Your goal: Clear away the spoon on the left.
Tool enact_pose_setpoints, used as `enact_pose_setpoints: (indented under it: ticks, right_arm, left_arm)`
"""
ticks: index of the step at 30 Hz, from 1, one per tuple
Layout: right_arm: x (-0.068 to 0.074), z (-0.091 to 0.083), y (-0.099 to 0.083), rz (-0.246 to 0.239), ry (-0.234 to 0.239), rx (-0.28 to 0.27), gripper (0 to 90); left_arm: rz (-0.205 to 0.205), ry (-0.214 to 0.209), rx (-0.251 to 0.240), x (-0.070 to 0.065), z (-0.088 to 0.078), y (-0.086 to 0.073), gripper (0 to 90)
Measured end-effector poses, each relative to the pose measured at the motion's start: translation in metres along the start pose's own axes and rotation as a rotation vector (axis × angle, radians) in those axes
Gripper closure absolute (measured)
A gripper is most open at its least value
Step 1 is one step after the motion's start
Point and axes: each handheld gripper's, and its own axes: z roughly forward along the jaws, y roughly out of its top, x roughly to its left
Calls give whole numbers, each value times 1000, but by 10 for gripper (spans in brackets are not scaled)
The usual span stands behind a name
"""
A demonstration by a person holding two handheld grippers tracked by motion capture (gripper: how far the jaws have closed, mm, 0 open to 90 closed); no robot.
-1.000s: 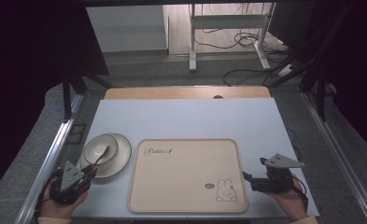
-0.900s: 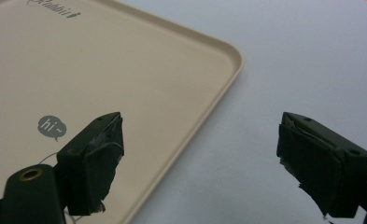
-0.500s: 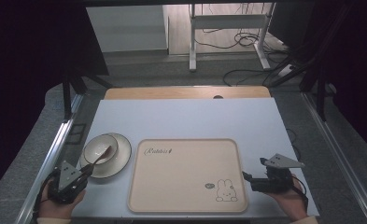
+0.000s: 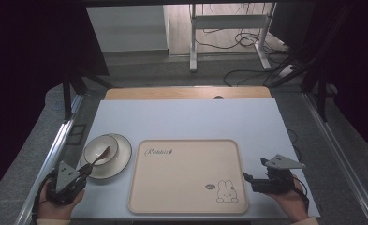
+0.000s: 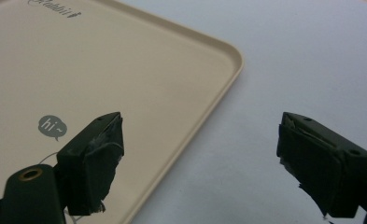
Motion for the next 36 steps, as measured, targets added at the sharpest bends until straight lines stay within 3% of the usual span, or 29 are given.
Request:
enact_pose_setpoints:
  ticks: [36]
  right_arm:
    - [-1,-1,0,-2,-5,-5,154]
  left_arm:
    - [-1,16,-82,-2,-15,15,845]
